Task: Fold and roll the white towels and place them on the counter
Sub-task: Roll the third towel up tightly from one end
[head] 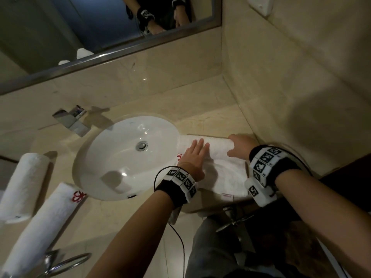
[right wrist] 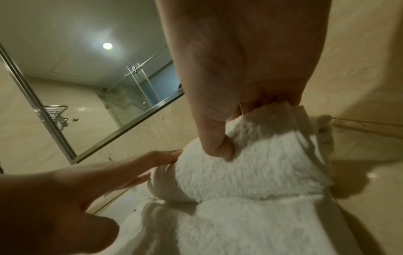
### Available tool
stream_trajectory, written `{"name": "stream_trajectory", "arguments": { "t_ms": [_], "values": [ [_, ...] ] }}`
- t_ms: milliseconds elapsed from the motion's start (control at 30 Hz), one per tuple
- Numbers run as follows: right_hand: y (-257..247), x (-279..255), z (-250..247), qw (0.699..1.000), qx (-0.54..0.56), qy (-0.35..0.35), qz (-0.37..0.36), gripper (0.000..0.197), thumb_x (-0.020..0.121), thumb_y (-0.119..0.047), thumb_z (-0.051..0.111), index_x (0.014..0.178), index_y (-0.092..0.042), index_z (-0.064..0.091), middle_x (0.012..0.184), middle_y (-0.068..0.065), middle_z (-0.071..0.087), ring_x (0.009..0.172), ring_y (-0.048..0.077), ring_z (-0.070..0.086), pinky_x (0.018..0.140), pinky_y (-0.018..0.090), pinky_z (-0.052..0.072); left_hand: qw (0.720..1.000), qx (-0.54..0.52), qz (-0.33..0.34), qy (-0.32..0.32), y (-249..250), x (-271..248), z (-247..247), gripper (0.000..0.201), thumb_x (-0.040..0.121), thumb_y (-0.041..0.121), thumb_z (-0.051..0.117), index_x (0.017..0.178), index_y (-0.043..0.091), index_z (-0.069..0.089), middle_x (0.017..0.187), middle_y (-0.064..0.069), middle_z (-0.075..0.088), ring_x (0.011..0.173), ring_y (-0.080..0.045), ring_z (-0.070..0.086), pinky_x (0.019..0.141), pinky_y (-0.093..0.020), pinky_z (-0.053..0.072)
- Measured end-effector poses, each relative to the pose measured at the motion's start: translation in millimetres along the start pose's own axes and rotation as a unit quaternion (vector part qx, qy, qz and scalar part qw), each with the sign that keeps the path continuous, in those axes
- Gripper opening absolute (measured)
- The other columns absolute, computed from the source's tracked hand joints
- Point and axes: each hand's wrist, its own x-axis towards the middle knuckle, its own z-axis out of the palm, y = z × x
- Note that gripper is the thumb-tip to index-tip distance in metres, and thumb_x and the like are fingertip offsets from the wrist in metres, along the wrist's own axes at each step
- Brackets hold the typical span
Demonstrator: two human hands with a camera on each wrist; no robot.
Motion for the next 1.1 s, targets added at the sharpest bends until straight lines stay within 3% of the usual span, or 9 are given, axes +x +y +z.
{"name": "stream_trajectory", "arguments": {
  "t_ms": [167, 267, 367, 533, 667, 767, 867, 1000, 1100],
  "values": [
    [-0.9, -12.8, 3.5, 0.996, -0.064, 0.036, -0.055, 0.041, 0.086, -0.021, 0.062, 0.122, -0.007, 0.047, 0.124, 0.013, 0.053, 0.112, 0.029, 0.051, 0.089, 0.033, 0.041, 0.998, 0.019, 0.007, 0.066, -5.6, 2.9, -14.0, 0.065, 0.082, 0.014, 0.057, 0.141, 0.019, 0.028, 0.145, -0.004, 0.029, 0.133, -0.025, 0.028, 0.106, -0.037, 0.034],
    [-5.0, -23.0, 7.3, 0.985, -0.126, 0.058, -0.099, 0.038, 0.088, -0.012, 0.056, 0.124, -0.008, 0.043, 0.126, 0.012, 0.048, 0.116, 0.028, 0.046, 0.089, 0.033, 0.039, 0.993, 0.052, -0.008, 0.106, -12.3, 11.3, -22.3, 0.057, 0.085, 0.030, 0.057, 0.135, 0.020, 0.033, 0.137, -0.003, 0.036, 0.126, -0.026, 0.035, 0.104, -0.038, 0.031],
    [-6.6, -23.7, 3.5, 0.975, -0.178, 0.047, -0.127, 0.039, 0.089, -0.010, 0.054, 0.125, -0.009, 0.041, 0.127, 0.012, 0.046, 0.117, 0.028, 0.044, 0.091, 0.035, 0.039, 0.996, 0.046, -0.048, 0.061, -23.1, 19.2, -25.8, 0.068, 0.082, 0.040, 0.060, 0.140, 0.021, 0.030, 0.143, -0.004, 0.037, 0.131, -0.028, 0.033, 0.109, -0.041, 0.027],
    [-12.6, -11.0, -14.1, 0.960, -0.240, 0.017, -0.144, 0.040, 0.088, -0.004, 0.050, 0.127, -0.010, 0.041, 0.126, 0.013, 0.048, 0.116, 0.029, 0.047, 0.089, 0.036, 0.040, 0.993, 0.001, -0.107, -0.041, -48.0, 15.1, -19.0, 0.074, 0.068, 0.041, 0.074, 0.131, 0.024, 0.041, 0.118, -0.007, 0.062, 0.109, -0.027, 0.060, 0.089, -0.033, 0.048],
    [-16.0, 0.2, -24.9, 0.962, -0.232, -0.029, -0.144, 0.040, 0.085, -0.010, 0.057, 0.122, -0.013, 0.043, 0.119, 0.013, 0.053, 0.107, 0.029, 0.054, 0.080, 0.035, 0.042, 0.996, -0.041, -0.071, -0.043, -50.9, 10.7, -7.0, 0.070, 0.077, 0.033, 0.071, 0.138, 0.027, 0.037, 0.123, 0.000, 0.061, 0.114, -0.020, 0.058, 0.089, -0.022, 0.041],
    [-16.7, 5.9, -27.4, 0.968, -0.207, -0.042, -0.134, 0.043, 0.082, -0.011, 0.060, 0.120, -0.017, 0.043, 0.113, 0.012, 0.057, 0.095, 0.028, 0.056, 0.080, 0.037, 0.045, 0.993, -0.065, -0.080, -0.050, -53.8, 11.5, -5.3, 0.068, 0.071, 0.031, 0.074, 0.128, 0.027, 0.038, 0.116, -0.003, 0.063, 0.108, -0.023, 0.061, 0.090, -0.031, 0.048],
    [-13.2, 8.6, -29.3, 0.970, -0.210, -0.052, -0.114, 0.048, 0.083, -0.017, 0.063, 0.126, -0.020, 0.041, 0.115, 0.010, 0.057, 0.106, 0.030, 0.053, 0.101, 0.037, 0.032, 0.992, -0.076, -0.085, -0.051, -54.0, 9.5, -5.4, 0.053, 0.077, 0.025, 0.069, 0.120, 0.020, 0.038, 0.109, -0.008, 0.064, 0.102, -0.027, 0.062, 0.085, -0.037, 0.048],
    [-7.1, 6.0, -16.7, 0.971, -0.208, -0.023, -0.114, 0.056, 0.083, -0.022, 0.066, 0.130, -0.018, 0.036, 0.123, 0.012, 0.048, 0.109, 0.030, 0.050, 0.086, 0.033, 0.036, 0.994, -0.082, -0.066, -0.039, -50.3, 4.2, -2.1, 0.045, 0.084, 0.014, 0.058, 0.123, 0.014, 0.036, 0.107, -0.015, 0.063, 0.100, -0.031, 0.061, 0.085, -0.043, 0.049],
    [-6.6, -0.5, -1.1, 0.970, -0.227, 0.012, -0.091, 0.057, 0.083, -0.018, 0.062, 0.131, -0.014, 0.033, 0.127, 0.013, 0.042, 0.116, 0.031, 0.044, 0.096, 0.039, 0.035, 0.996, -0.079, -0.051, -0.005, -49.8, -2.7, 4.6, 0.047, 0.084, 0.018, 0.057, 0.126, 0.013, 0.036, 0.110, -0.016, 0.057, 0.104, -0.033, 0.058, 0.090, -0.043, 0.045]
  ]
}}
